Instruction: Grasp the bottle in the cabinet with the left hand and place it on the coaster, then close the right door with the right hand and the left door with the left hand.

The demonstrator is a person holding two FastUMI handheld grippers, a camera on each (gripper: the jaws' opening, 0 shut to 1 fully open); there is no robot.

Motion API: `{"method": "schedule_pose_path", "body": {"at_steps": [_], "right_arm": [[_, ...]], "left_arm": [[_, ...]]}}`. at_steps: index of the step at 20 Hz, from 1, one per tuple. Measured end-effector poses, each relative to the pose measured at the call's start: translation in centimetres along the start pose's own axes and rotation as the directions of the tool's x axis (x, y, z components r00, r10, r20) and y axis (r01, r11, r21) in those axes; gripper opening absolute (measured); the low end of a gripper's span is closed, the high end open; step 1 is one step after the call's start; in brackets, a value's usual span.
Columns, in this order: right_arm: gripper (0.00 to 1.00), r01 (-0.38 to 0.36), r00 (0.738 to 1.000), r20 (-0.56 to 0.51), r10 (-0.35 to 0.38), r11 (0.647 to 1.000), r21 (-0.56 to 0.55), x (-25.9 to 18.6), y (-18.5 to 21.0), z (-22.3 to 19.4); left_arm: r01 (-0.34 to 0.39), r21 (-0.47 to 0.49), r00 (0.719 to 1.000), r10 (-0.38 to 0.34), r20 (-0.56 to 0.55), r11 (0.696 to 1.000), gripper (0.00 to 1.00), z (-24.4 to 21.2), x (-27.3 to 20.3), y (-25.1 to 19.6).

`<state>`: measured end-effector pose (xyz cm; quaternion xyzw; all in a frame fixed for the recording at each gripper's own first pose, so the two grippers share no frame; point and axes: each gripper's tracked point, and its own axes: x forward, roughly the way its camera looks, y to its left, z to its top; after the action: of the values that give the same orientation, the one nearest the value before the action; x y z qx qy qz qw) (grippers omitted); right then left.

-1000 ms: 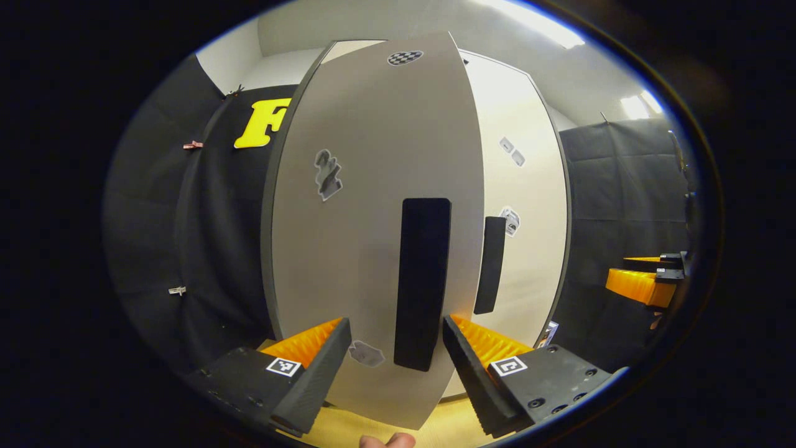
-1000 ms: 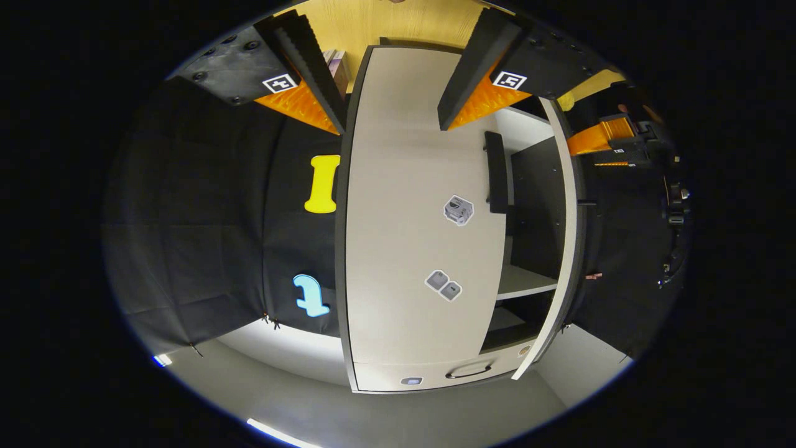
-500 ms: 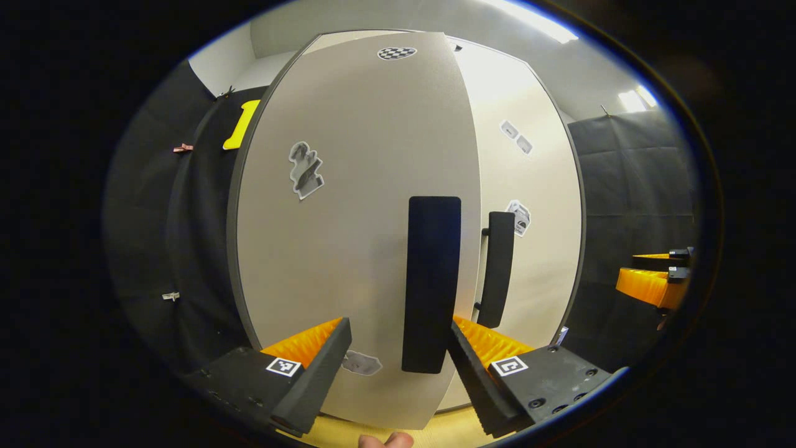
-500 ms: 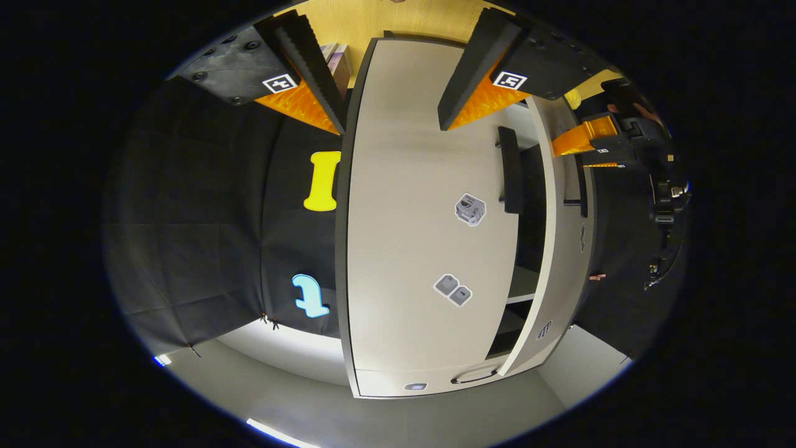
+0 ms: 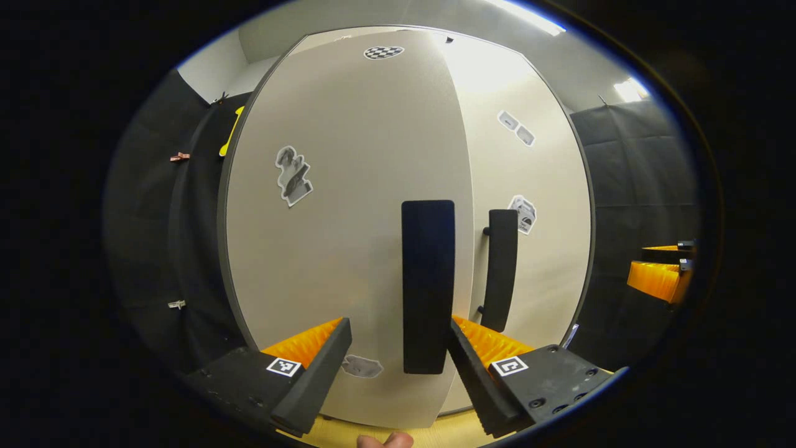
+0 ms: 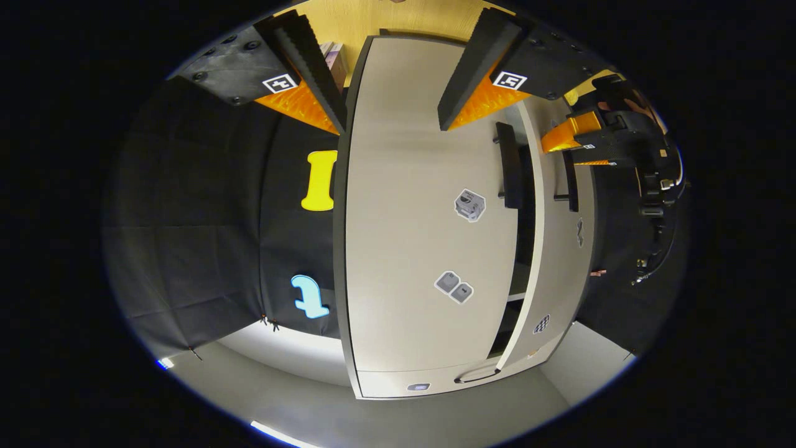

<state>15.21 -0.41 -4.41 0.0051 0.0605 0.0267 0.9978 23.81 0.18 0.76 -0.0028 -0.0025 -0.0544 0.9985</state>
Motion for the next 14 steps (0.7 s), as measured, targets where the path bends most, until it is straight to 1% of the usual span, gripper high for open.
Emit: {"method": "schedule_pose_path", "body": {"at_steps": [3, 7, 14], "right_arm": [[0.97, -0.002, 1.0, 0.007, 0.002, 1.0, 0.003, -1.0, 0.3, 0.4], [0.97, -0.014, 1.0, 0.02, 0.014, 1.0, 0.013, -2.5, 1.1, 1.1], [0.97, -0.044, 0.999, 0.027, 0.044, 0.999, 0.018, -5.3, 3.4, 1.7]], "left_arm": [[0.005, 0.01, 1.0, -0.005, 0.011, 1.0, 0.95, 0.5, -1.8, 0.0], [0.0, -0.001, 1.0, 0.0, 0.003, 1.0, 0.95, 0.6, -4.5, 0.4], [-0.025, -0.002, 1.0, 0.025, -0.003, 1.0, 0.95, 0.7, -9.8, 2.1]]}}
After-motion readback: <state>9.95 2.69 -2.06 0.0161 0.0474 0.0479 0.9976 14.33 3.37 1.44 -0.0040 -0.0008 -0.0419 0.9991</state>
